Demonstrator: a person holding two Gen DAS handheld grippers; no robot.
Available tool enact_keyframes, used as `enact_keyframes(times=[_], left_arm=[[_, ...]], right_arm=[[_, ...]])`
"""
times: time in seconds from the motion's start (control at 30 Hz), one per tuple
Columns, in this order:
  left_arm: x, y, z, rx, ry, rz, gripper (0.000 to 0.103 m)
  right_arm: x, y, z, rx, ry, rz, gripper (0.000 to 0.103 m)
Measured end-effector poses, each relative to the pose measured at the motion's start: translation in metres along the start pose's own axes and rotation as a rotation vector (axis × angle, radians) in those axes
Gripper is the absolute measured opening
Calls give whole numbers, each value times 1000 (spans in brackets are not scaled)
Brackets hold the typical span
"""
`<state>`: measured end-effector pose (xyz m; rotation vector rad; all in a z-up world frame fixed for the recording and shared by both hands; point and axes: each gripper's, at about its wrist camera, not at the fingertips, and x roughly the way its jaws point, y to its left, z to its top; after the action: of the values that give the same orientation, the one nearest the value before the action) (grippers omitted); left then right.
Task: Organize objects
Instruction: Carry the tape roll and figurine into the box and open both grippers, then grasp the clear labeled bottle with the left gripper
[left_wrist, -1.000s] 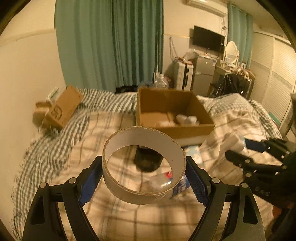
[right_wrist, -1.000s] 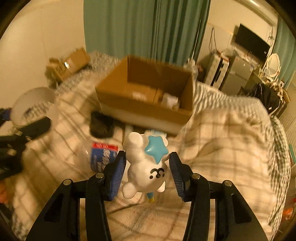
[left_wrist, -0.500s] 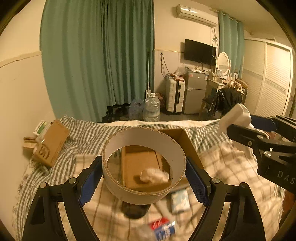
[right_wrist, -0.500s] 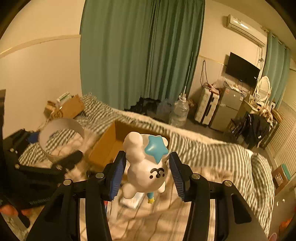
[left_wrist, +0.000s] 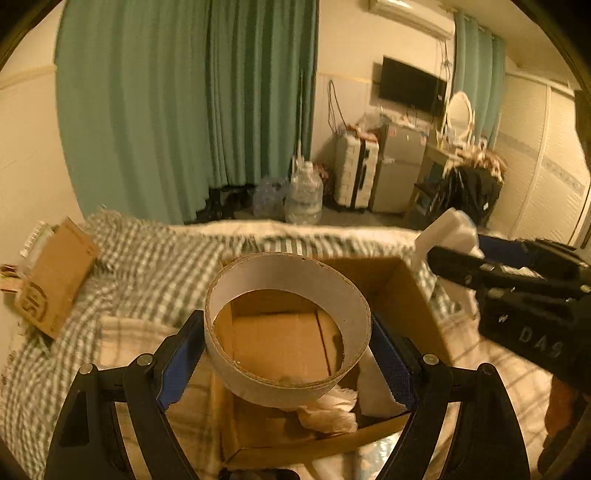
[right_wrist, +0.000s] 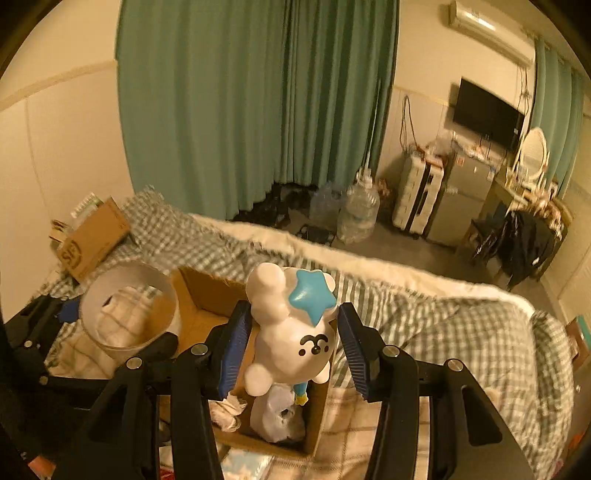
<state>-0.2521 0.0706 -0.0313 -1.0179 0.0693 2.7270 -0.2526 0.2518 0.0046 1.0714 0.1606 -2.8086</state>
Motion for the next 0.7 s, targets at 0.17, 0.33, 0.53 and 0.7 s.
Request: enact_keyframes(times=[0.17, 0.33, 0.53, 0.7], left_arm=[[30, 2, -12, -8, 52, -21, 88], [27, 6, -13, -24, 63, -22, 98], [-15, 15, -11, -51, 30, 1, 103], [-67, 21, -25, -51, 3, 32, 103]], right_arm=[[46, -1, -19, 6, 65, 22, 48], [38, -11, -18, 62, 30, 1, 80], [-15, -25, -17, 103, -29, -50, 84], [-72, -21, -37, 90, -67, -102, 91]])
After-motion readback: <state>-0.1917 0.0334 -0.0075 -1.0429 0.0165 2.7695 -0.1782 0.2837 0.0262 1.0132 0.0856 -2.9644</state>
